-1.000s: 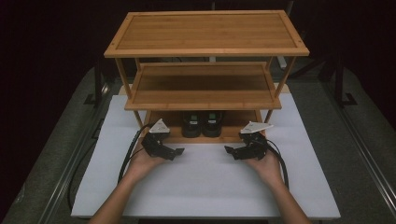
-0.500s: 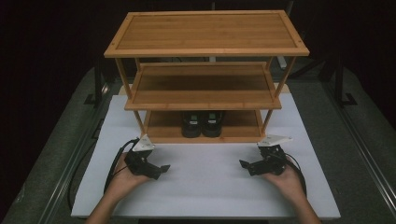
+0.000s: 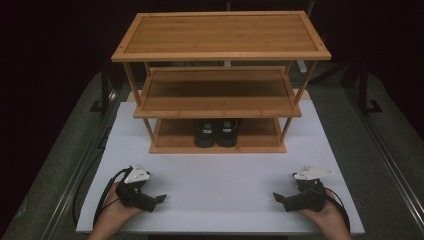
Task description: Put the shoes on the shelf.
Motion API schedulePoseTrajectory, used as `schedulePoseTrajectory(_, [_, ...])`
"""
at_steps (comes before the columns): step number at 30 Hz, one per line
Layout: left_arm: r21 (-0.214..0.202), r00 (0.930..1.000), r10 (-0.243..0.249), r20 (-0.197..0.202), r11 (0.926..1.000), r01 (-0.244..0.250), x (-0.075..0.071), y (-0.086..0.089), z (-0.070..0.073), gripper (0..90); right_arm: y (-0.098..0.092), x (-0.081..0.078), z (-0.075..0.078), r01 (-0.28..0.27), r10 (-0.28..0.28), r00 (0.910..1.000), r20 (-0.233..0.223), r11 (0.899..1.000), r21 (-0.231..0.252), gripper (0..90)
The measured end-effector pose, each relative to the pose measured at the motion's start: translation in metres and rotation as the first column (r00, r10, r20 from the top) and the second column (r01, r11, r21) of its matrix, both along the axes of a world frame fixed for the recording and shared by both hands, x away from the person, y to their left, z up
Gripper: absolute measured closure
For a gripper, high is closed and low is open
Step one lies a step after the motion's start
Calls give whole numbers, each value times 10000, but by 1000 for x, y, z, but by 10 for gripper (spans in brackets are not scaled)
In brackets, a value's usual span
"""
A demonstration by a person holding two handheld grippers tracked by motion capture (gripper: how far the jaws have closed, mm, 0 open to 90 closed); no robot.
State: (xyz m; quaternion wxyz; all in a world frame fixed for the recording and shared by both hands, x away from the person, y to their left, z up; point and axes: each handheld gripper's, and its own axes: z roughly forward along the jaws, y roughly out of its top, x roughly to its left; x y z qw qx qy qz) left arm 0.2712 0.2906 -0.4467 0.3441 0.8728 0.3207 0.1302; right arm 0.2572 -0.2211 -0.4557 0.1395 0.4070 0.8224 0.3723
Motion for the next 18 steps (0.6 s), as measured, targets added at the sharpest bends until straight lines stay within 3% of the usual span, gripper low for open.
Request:
schedulePoseTrajectory(4, [-100,10000,14,-6,9999,-14,-6,6,-5,0,-4,-3,0,318,-317,9995,60,9994,-135,0])
schedulePoseTrajectory(6, [-153,10000,26,0,9999,-26,-6,7,-6,0,-2,-1,-2,433,-438,9989,-146,9984,-367,0])
schedulePoseTrajectory(8, [-94,10000,-15,38,10000,15,-6,6,-6,0,1,-2,-3,444,-451,9990,-73,9963,-741,0])
schedulePoseTrajectory(18, [-88,10000,3,50,10000,-3,-6,6,-6,0,1,-2,-3,457,-462,9989,-51,9961,-749,0])
